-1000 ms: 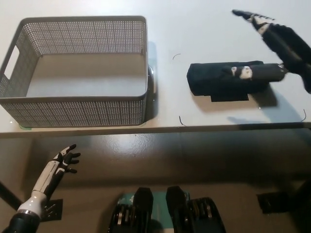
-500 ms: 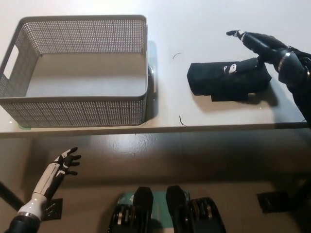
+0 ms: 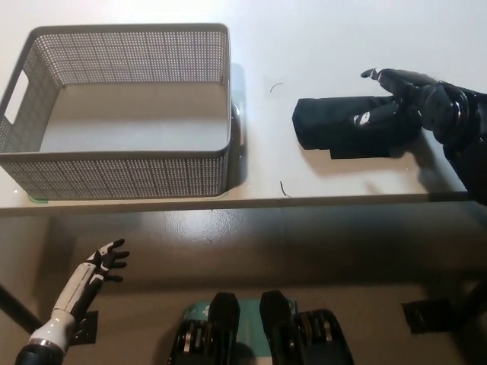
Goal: Use the right hand to pick up the pencil case on the right hand side and put it into a grey container on the left side
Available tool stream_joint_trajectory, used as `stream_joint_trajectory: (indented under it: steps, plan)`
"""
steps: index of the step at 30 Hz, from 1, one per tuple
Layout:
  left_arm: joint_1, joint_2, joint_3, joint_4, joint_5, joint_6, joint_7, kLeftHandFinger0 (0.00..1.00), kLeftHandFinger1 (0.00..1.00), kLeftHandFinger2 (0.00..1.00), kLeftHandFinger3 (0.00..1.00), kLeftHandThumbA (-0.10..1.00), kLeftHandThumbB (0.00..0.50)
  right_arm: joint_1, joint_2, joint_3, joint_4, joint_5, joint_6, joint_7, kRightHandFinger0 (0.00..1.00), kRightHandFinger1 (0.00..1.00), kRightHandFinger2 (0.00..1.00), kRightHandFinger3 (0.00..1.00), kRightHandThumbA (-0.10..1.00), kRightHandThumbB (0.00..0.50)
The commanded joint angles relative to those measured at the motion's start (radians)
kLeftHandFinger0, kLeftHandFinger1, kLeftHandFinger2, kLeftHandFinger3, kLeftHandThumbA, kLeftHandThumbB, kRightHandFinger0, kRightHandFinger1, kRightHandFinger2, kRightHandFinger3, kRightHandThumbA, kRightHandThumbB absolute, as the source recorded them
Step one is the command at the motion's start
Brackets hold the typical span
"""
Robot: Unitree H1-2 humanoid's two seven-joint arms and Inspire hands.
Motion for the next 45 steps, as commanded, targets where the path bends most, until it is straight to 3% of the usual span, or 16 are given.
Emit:
stream_joint_trajectory:
  steps: [1, 14, 18, 20, 26, 38, 45]
  plan:
    - [-0.011, 0.008, -0.006, -0.011, -0.004, -0.037, -0.005, 0.74, 0.81, 0.83, 0.91, 1.0, 0.5, -0.092, 0.0, -0.008, 0.029, -0.009, -0.055, -0.032, 1.0, 1.0, 1.0, 1.0, 0.77, 0.5]
    - [-0.03, 0.013, -0.008, 0.004, -0.014, -0.037, -0.023, 0.74, 0.81, 0.83, 0.91, 1.0, 0.5, -0.134, 0.055, -0.004, 0.199, 0.007, -0.108, -0.04, 1.0, 1.0, 1.0, 1.0, 0.8, 0.5]
    - [-0.032, 0.007, -0.007, 0.009, -0.028, -0.037, -0.042, 0.75, 0.82, 0.84, 0.92, 1.0, 0.5, -0.139, 0.082, 0.002, 0.292, 0.007, -0.136, -0.062, 1.0, 1.0, 1.0, 1.0, 0.75, 0.5]
    - [-0.029, 0.007, -0.006, 0.004, -0.025, -0.037, -0.039, 0.74, 0.82, 0.84, 0.93, 1.0, 0.5, -0.143, 0.107, 0.023, 0.353, -0.01, -0.15, -0.074, 1.0, 1.0, 1.0, 1.0, 0.79, 0.5]
    - [-0.03, 0.013, -0.003, -0.006, -0.026, -0.037, -0.047, 0.76, 0.83, 0.86, 0.95, 1.0, 0.5, -0.14, 0.165, 0.044, 0.481, -0.01, -0.152, -0.103, 1.0, 1.0, 1.0, 1.0, 0.69, 0.5]
    - [-0.071, 0.015, -0.004, 0.009, -0.031, -0.037, -0.057, 0.76, 0.84, 0.85, 0.95, 1.0, 0.5, -0.113, 0.179, 0.074, 0.552, -0.019, -0.161, -0.142, 1.0, 1.0, 1.0, 1.0, 0.7, 0.5]
    - [-0.092, 0.017, -0.007, 0.014, -0.029, -0.037, -0.064, 0.78, 0.84, 0.86, 0.97, 1.0, 0.5, -0.108, 0.174, 0.067, 0.564, -0.006, -0.148, -0.131, 1.0, 1.0, 1.0, 1.0, 0.64, 0.5]
